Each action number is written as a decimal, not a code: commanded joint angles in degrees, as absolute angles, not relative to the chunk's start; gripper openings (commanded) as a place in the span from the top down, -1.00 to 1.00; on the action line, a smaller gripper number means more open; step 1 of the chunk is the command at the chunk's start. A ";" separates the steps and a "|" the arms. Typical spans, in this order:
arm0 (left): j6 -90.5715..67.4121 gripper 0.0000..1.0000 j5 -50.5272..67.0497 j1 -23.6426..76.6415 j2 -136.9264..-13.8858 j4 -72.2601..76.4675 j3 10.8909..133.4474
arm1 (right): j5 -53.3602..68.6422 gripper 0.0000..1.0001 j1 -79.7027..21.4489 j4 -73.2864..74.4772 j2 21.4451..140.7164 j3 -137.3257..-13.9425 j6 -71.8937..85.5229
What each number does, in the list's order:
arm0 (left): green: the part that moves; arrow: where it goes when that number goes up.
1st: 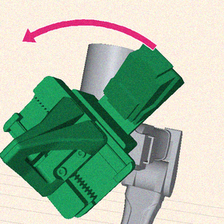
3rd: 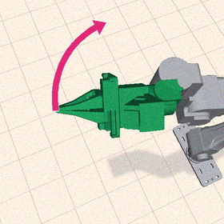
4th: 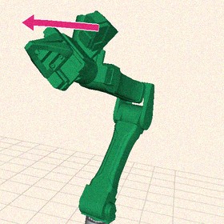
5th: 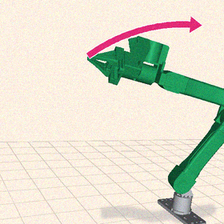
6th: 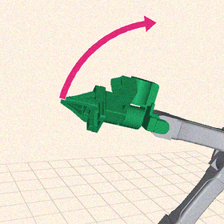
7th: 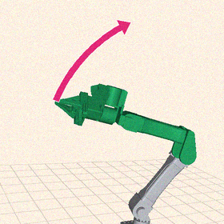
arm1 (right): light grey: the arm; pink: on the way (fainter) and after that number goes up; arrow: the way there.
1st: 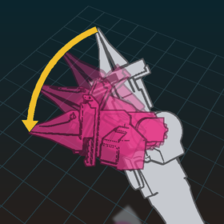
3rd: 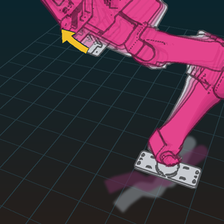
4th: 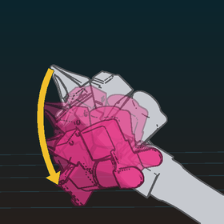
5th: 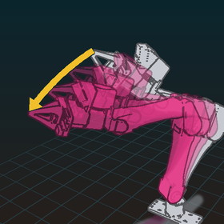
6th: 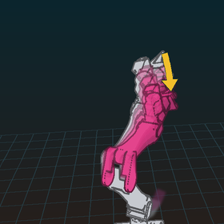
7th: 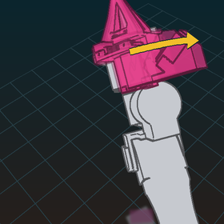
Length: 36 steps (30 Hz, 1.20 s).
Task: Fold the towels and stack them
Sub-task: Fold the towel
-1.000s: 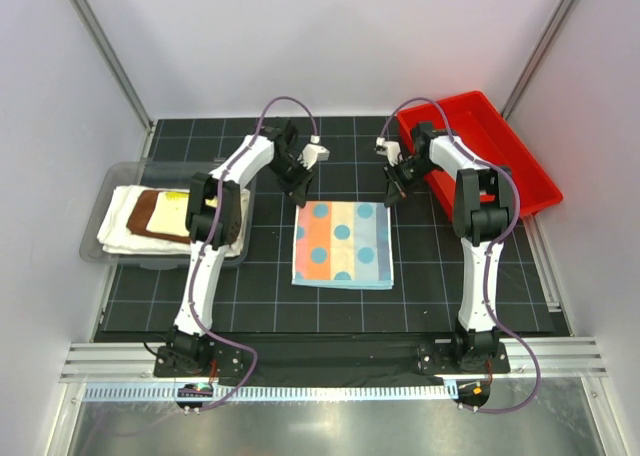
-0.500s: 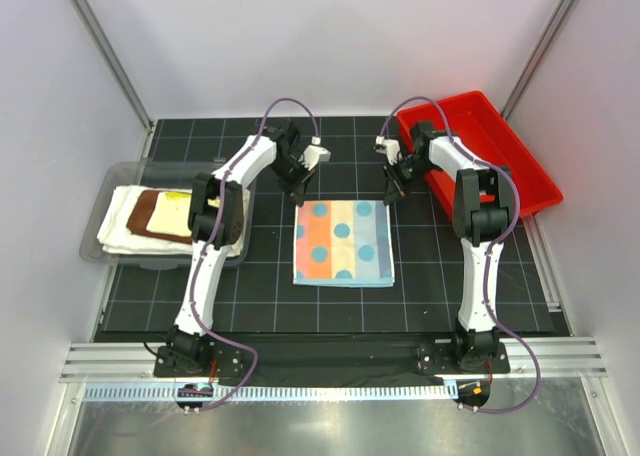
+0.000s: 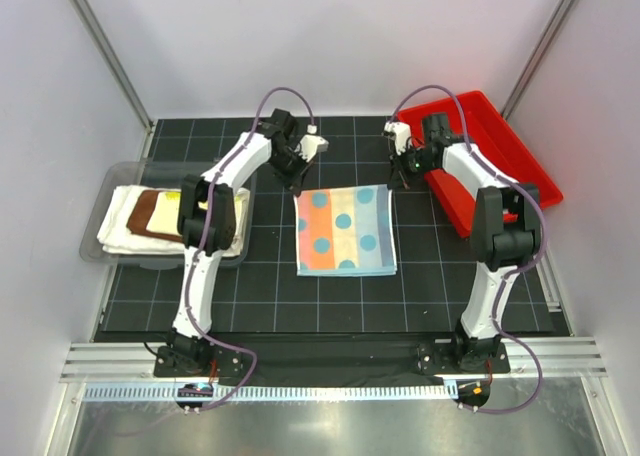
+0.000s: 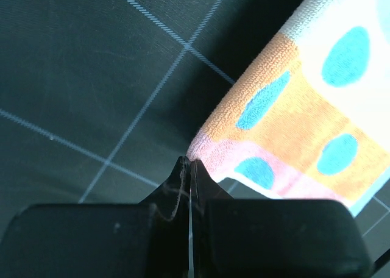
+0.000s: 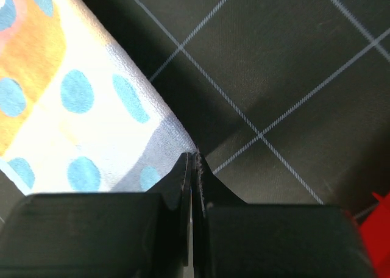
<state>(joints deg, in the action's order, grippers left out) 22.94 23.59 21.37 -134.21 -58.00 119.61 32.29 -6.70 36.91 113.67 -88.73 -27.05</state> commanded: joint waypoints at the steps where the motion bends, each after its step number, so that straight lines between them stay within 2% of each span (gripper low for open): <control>1: 21.45 1.00 21.27 21.18 -126.75 -54.50 116.20 | 30.06 0.98 -6.50 31.03 108.29 -85.96 -25.40; 11: 18.46 1.00 18.90 22.76 -118.58 -52.56 108.47 | 25.40 0.98 -7.65 24.98 100.12 -76.83 -20.31; 15: 15.47 1.00 17.58 24.34 -115.14 -49.84 103.90 | 23.48 0.98 -8.43 16.55 94.15 -69.01 -16.88; 24: 12.75 1.00 14.33 26.72 -105.66 -44.21 90.45 | 19.07 0.98 -10.81 9.07 84.03 -55.91 -17.05; 36: 7.48 1.00 13.98 29.88 -96.77 -38.77 78.15 | 11.52 0.98 -14.85 9.85 73.66 -47.47 -11.34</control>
<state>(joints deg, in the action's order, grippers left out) 10.09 15.03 29.56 -100.29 -41.54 80.66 16.58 -13.74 11.73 76.14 -49.39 -13.39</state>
